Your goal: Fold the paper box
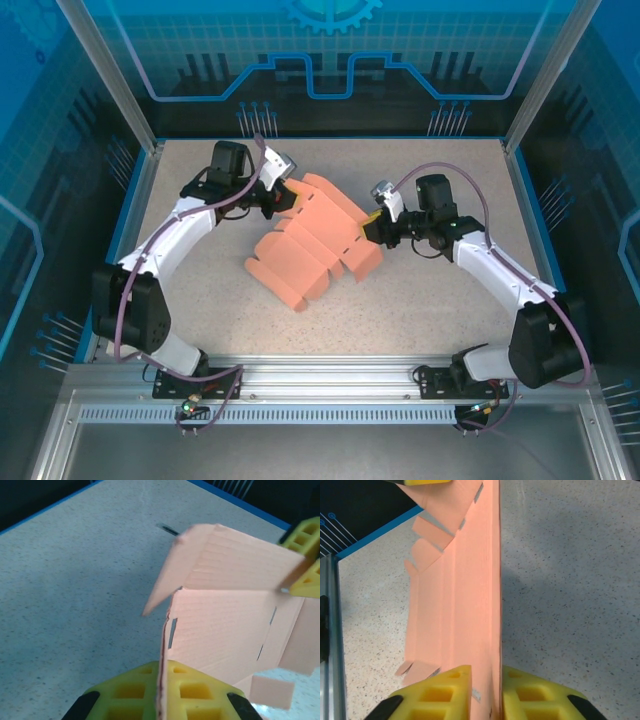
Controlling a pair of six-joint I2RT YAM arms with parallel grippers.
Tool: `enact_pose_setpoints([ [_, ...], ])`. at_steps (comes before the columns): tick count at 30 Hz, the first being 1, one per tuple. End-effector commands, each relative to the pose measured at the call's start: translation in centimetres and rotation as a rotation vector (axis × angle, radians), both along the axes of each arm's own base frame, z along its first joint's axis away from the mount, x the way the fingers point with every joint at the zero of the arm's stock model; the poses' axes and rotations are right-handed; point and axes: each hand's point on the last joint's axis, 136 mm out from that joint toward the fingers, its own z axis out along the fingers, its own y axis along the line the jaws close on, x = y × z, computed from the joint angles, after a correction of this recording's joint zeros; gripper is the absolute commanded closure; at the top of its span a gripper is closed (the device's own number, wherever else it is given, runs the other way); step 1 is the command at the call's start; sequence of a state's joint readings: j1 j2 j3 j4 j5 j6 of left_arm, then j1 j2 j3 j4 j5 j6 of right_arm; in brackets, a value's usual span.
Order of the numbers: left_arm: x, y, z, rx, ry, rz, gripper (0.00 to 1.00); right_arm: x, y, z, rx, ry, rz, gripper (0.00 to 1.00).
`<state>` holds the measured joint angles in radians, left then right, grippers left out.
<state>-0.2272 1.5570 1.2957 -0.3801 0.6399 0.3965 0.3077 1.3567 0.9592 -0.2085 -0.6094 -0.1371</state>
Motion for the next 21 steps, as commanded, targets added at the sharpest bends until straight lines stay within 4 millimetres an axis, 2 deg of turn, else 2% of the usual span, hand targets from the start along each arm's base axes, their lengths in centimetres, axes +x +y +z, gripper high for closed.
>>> enact_pose_setpoints([
  [1,-2.1,-0.8,1.5,-0.036,0.043,-0.092,0.98,0.0,0.2,1.5,-0.008,-0.058,0.019,0.73],
  [10,-4.4,-0.8,4.9,-0.049,-0.022,-0.164,0.98,0.9,-0.2,5.4,-0.072,-0.156,0.054,0.49],
  [13,-4.8,-0.9,5.4,-0.057,-0.041,-0.172,0.98,1.1,-0.3,6.5,-0.080,-0.176,0.074,0.43],
  [18,-5.4,-1.2,5.9,-0.084,-0.050,-0.195,0.98,1.1,0.6,7.6,-0.056,-0.175,0.153,0.34],
  [21,-5.5,-1.2,6.0,-0.089,-0.051,-0.201,0.97,1.7,0.7,7.8,-0.064,-0.179,0.172,0.32],
])
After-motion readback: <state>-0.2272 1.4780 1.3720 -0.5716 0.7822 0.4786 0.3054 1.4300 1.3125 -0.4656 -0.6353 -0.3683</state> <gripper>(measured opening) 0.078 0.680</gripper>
